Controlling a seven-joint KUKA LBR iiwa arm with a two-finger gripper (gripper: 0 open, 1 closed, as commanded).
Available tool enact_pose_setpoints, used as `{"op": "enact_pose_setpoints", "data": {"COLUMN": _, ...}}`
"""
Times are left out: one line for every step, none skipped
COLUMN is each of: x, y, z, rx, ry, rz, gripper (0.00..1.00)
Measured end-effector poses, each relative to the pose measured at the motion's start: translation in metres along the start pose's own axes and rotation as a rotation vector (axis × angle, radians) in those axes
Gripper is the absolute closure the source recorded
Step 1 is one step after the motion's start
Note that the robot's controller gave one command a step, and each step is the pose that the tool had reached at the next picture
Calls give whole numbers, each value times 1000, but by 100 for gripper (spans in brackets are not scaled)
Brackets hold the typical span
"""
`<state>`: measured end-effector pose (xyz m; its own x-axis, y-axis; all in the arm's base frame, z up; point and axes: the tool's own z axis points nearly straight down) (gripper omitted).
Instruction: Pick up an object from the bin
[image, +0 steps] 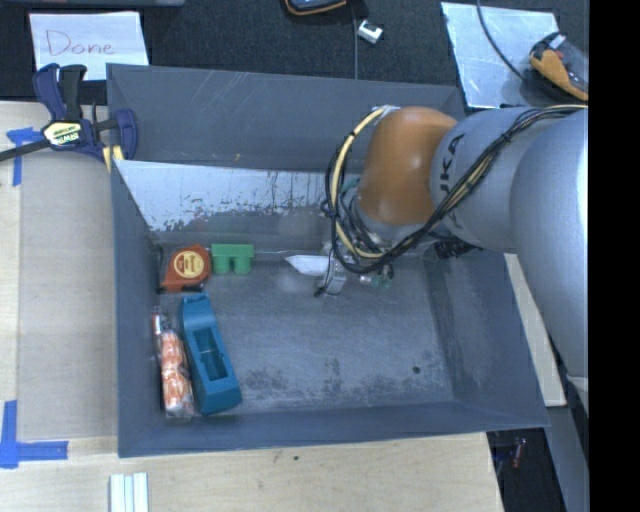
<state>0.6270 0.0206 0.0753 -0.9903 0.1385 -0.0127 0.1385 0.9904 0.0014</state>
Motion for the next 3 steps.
{"op": "enact_pose_setpoints", "data": {"x": 0, "y": 0, "z": -10, "rx": 0, "ry": 0, "rz": 0, "gripper": 100}}
{"op": "enact_pose_setpoints", "data": {"x": 2, "y": -1, "z": -48, "rx": 1, "ry": 8, "rz": -1, "gripper": 100}}
{"op": "enact_pose_setpoints", "data": {"x": 0, "y": -1, "z": -98, "rx": 0, "ry": 6, "rz": -2, "gripper": 100}}
